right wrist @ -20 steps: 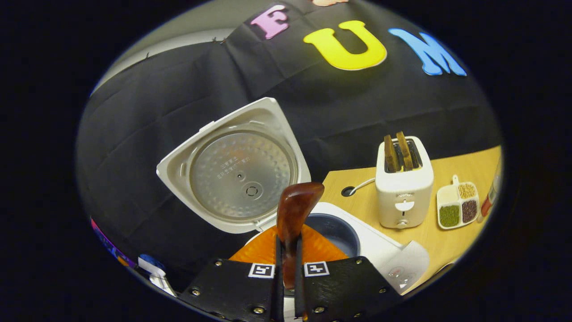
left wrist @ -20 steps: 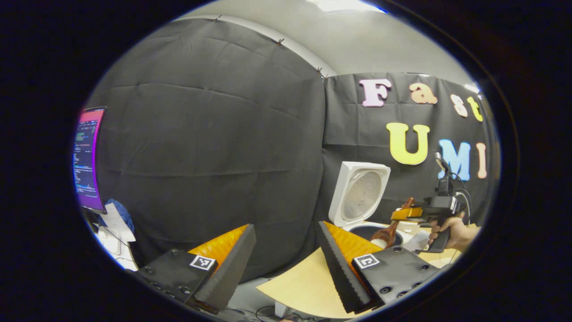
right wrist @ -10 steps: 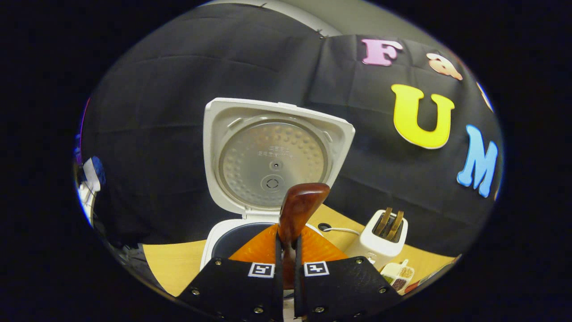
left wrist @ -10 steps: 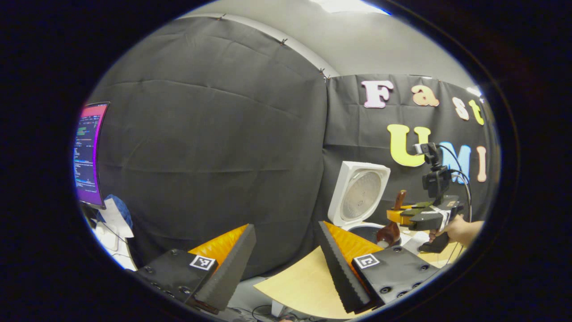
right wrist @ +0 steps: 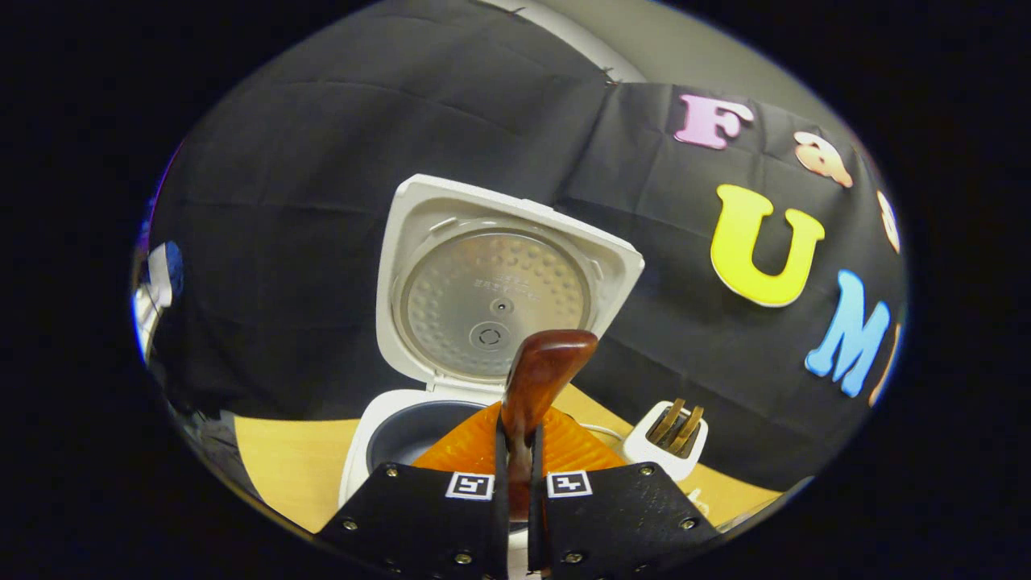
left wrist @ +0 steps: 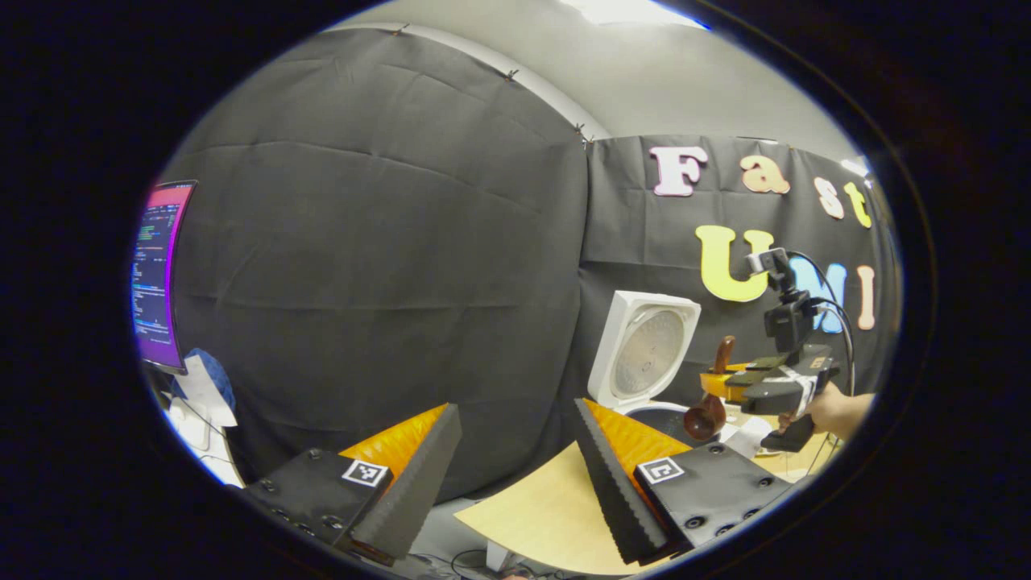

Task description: Close the left gripper, press the button to open the rice cooker; take a wooden spoon from the chopstick holder with the right hand, scoop a spoonful of rice and pour it into the rice cooker, then put the wooden spoon back into the chopstick holder.

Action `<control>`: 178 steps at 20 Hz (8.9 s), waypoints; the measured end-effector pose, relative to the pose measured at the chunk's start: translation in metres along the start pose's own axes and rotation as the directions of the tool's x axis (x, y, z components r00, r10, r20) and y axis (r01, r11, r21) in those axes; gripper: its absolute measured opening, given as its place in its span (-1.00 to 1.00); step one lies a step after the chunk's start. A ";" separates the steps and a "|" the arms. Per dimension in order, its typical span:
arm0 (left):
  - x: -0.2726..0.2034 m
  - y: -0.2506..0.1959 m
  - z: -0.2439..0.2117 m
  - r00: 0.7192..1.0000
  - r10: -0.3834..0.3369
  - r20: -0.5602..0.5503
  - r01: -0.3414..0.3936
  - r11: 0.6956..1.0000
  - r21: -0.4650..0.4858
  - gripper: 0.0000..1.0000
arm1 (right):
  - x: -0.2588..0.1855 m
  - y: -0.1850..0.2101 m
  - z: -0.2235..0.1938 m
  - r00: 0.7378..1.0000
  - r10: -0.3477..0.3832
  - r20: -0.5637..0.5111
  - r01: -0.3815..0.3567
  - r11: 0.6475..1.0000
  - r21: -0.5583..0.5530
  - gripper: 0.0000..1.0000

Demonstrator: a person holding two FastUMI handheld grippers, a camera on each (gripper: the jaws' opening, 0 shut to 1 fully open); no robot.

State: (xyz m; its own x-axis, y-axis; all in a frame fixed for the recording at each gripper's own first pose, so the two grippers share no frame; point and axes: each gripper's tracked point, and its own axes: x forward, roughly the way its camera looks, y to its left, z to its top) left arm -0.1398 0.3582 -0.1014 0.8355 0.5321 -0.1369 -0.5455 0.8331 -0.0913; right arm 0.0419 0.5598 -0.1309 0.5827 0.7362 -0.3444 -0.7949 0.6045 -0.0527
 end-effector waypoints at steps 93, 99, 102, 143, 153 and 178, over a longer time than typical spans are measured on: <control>0.246 -0.302 0.161 0.976 -0.187 0.112 0.168 0.972 0.162 0.94 | -0.510 -0.316 -0.185 0.515 -0.842 -0.161 0.824 0.435 0.362 0.96; 0.329 -0.289 0.132 0.991 -0.134 -0.005 0.134 0.985 0.105 0.96 | -0.513 -0.297 -0.188 0.493 -0.849 -0.189 0.848 0.420 0.325 0.96; 0.349 -0.291 0.114 0.989 -0.120 -0.088 0.128 0.987 0.096 0.94 | -0.513 -0.291 -0.186 0.496 -0.848 -0.189 0.848 0.425 0.317 0.96; 0.151 -0.385 -0.106 0.884 -0.120 -0.452 0.193 0.974 0.119 0.99 | -0.523 -0.354 -0.230 0.686 -0.708 -0.166 0.713 0.610 0.344 0.95; 0.145 -0.384 -0.138 0.825 -0.145 -0.546 0.253 0.959 0.128 1.00 | -0.508 -0.348 -0.225 0.694 -0.704 -0.149 0.700 0.613 0.365 0.95; -0.104 -0.432 0.045 0.786 -0.605 0.132 0.587 0.795 0.152 0.99 | -0.471 -0.268 -0.079 0.681 -0.711 0.177 0.623 0.688 0.372 0.95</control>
State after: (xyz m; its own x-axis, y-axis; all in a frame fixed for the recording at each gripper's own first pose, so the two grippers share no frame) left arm 0.0121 -0.0502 -0.0031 0.9948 -0.0658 0.0776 0.0663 0.9978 -0.0027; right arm -0.0333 0.0267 -0.0290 0.9917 0.1248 -0.0314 -0.1212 0.9877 0.0984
